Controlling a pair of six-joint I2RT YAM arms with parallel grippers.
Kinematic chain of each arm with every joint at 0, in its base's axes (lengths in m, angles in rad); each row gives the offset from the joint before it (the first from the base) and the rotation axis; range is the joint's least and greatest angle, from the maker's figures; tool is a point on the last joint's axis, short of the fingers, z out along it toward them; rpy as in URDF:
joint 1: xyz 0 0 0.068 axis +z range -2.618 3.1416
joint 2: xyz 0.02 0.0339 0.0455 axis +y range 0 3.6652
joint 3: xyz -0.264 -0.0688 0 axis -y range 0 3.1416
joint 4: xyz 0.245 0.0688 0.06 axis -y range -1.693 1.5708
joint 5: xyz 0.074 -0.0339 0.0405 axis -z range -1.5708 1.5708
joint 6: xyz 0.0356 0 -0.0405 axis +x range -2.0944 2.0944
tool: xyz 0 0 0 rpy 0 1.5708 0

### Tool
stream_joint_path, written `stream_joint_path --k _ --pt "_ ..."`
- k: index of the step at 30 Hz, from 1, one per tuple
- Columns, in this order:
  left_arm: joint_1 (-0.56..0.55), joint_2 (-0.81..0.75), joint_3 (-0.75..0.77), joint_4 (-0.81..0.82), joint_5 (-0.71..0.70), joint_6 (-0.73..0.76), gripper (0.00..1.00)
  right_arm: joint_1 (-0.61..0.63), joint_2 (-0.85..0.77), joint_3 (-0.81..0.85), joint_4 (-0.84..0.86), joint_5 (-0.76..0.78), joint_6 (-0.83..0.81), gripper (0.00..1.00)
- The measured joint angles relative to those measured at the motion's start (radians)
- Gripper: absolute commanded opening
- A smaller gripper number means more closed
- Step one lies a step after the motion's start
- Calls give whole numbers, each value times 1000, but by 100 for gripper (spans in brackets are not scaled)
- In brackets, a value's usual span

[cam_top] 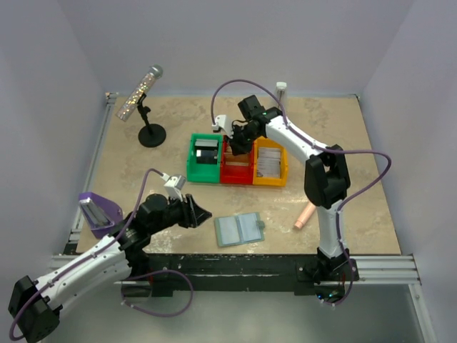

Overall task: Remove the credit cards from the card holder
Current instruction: Place the credit card in the storage box.

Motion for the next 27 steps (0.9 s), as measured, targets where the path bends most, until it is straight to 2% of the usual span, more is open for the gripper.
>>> stream_joint_path --k 13,27 --pt "0 92 12 48 9 11 49 -2 29 45 -37 6 79 0" --pt "0 107 15 56 19 26 49 -2 70 87 -79 16 130 0"
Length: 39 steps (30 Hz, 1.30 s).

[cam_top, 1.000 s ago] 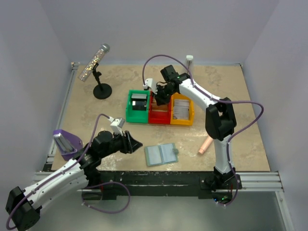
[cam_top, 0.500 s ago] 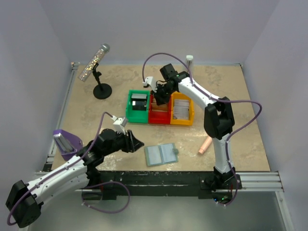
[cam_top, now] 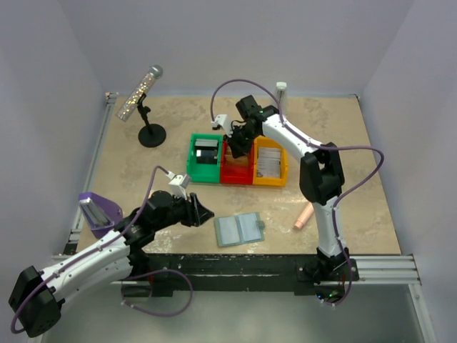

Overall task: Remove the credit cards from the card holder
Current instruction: Place the credit card in the storage box.

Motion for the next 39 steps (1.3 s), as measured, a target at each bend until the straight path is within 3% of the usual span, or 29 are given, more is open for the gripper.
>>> stream_joint_path --k 21,26,30,39 --pt "0 21 0 10 6 0 49 0 23 28 1 69 35 0" --pt "0 21 0 32 7 0 50 0 23 28 5 69 34 6" --pt "0 21 0 39 7 0 49 0 23 28 5 72 32 17" --pt "0 27 0 44 7 0 49 0 23 28 5 92 32 20"
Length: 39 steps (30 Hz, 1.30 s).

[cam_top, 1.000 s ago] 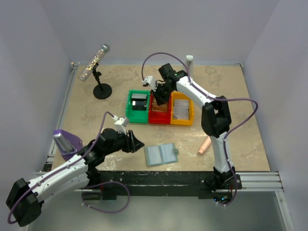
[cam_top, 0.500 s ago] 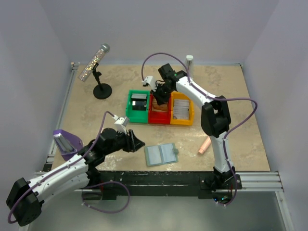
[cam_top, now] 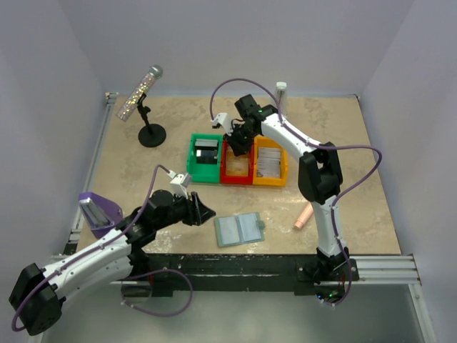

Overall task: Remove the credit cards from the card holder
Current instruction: Place the credit card in the storage box, then remove the credit card from the card holder.

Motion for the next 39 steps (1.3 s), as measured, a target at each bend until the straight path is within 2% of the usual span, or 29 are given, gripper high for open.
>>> stream_joint_path --k 13,19,22,25,29,30,31,32,34,39 --pt "0 6 0 1 1 0 49 0 -16 -2 43 29 21 21" --pt "0 -1 0 1 0 0 51 2 -186 -79 147 99 81 24" --pt "0 -10 0 2 0 -1 54 4 -352 -166 233 122 142 26" --pt "0 -10 0 3 -3 -9 59 15 -553 -320 341 126 219 29" --pt "0 10 0 18 -23 -50 68 52 -766 -562 480 106 325 32" --pt "0 20 0 20 -32 -64 73 63 -805 -627 505 96 353 33" --pt "0 33 0 20 -41 -83 78 73 -831 -678 523 84 373 35" --pt "0 42 -1 22 -50 -100 80 87 -856 -741 537 69 400 44" --pt "0 48 -10 35 -65 -136 85 108 -872 -829 544 40 466 47" --pt "0 27 -62 67 -82 -189 82 121 -858 -926 492 -6 697 46"
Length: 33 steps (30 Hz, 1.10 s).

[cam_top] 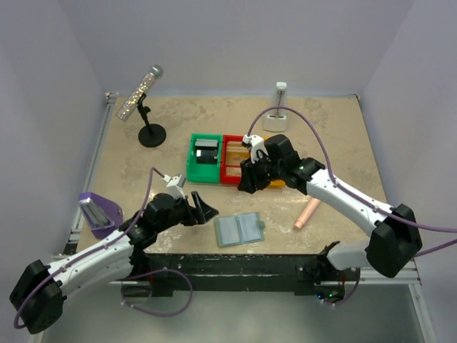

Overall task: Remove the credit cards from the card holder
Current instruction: Remove the credit card from the card holder.

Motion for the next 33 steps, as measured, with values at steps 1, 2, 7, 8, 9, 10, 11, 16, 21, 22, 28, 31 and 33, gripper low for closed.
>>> stream_joint_path --k 1,2,7,8,9,10,11,16,21,22,28,31,33 --pt "0 -3 -4 2 5 2 81 0 7 0 -20 -2 48 45" --pt "0 -5 -7 8 16 8 79 -1 16 0 -37 -3 92 44" --pt "1 14 -2 26 90 57 69 -2 40 -46 -80 8 247 43" --pt "1 34 5 26 107 66 67 1 22 -93 -74 20 272 45" --pt "0 61 14 26 122 76 66 3 5 -126 -78 31 287 46" --pt "-2 92 23 26 137 84 66 7 -18 -167 -82 45 303 47" --pt "-8 124 31 26 146 89 65 10 -42 -206 -89 64 315 48" --pt "-84 253 77 13 159 120 64 16 -82 -275 -132 122 344 49" --pt "-105 308 98 23 161 128 63 33 -65 -290 -138 156 358 50" --pt "-105 318 101 24 161 128 63 42 -57 -288 -140 163 360 50" --pt "-105 368 127 37 170 129 62 94 27 -233 -206 249 361 52" --pt "-105 369 129 39 173 129 62 126 32 -208 -238 300 361 54" --pt "-105 369 129 39 173 129 62 152 33 -192 -259 329 361 58"
